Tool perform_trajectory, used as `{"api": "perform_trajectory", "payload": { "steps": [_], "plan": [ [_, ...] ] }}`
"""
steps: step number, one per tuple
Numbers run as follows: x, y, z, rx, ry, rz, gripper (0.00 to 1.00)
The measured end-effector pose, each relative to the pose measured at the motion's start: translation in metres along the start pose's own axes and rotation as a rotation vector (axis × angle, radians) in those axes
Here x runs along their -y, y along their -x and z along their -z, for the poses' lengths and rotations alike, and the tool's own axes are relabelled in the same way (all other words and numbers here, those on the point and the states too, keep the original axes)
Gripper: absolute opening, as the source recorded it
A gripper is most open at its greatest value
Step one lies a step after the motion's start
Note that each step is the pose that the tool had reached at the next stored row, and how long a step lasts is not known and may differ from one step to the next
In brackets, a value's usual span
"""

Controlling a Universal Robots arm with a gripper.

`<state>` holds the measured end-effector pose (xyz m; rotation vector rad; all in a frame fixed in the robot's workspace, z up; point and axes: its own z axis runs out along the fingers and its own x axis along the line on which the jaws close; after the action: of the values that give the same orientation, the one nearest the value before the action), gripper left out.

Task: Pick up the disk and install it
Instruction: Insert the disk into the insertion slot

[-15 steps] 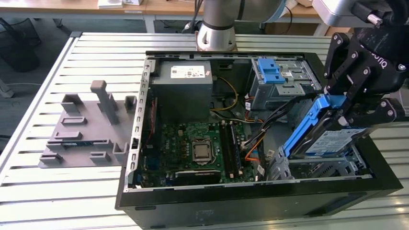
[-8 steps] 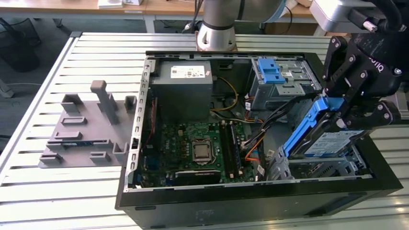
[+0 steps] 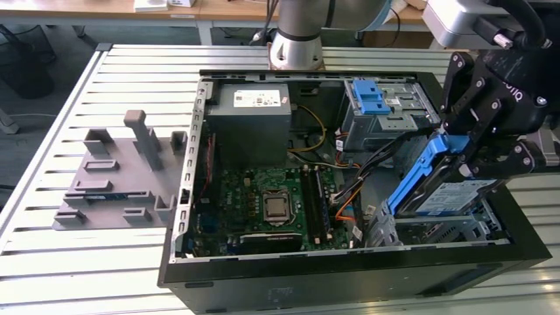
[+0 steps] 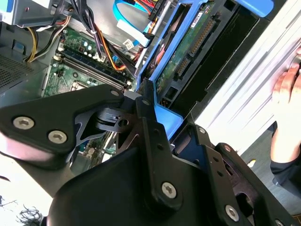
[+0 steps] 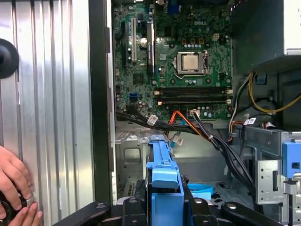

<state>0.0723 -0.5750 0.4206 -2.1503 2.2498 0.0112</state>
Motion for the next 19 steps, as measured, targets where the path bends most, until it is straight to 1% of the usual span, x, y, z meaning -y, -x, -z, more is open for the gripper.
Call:
{"api": "perform_trajectory", "payload": {
  "steps": [19],
  "plan": [
    [-0.0002, -0.0004, -0.0133, 0.0, 0.0, 0.0, 0.36]
  ]
}}
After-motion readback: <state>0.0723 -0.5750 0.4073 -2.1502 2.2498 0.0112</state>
